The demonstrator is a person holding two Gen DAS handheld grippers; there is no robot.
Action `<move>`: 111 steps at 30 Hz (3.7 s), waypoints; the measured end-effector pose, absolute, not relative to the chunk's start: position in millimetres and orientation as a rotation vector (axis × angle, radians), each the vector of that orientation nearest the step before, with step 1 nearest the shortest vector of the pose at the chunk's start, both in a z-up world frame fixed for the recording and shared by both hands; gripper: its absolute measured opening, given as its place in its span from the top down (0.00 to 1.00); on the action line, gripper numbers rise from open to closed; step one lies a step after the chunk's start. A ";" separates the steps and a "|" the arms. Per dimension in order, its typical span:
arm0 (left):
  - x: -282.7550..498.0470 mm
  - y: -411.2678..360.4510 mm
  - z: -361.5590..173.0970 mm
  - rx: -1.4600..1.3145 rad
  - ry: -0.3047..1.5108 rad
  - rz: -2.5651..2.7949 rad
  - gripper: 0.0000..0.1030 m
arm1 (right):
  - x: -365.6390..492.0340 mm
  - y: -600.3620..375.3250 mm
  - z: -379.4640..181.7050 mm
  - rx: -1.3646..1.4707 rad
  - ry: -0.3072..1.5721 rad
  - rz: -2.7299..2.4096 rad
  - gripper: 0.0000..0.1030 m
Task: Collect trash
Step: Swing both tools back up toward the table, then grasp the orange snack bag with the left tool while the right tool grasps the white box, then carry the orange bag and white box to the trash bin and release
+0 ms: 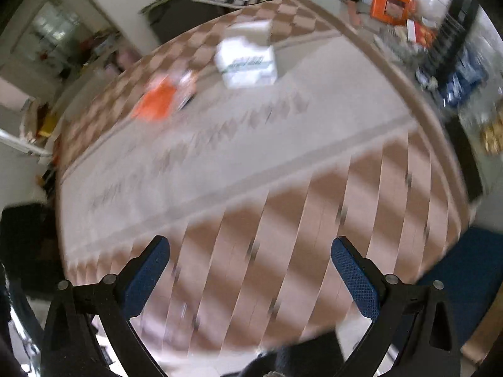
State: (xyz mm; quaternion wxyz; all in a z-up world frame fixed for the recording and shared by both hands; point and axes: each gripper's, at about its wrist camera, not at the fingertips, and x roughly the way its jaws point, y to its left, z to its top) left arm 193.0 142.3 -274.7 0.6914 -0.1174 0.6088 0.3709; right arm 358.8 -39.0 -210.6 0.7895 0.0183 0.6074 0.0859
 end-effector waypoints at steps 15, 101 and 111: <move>389.3 190.2 -278.9 -0.602 1.320 0.748 0.02 | 593.2 2.7 -245.8 0.110 1.392 0.159 0.00; -87.2 117.1 -366.1 -0.543 1.414 0.409 0.85 | -39.4 -43.6 -398.2 0.026 1.626 0.335 0.27; -115.8 115.9 -562.8 -0.670 1.563 0.510 0.83 | -52.5 -47.7 -611.6 0.080 1.776 0.319 0.27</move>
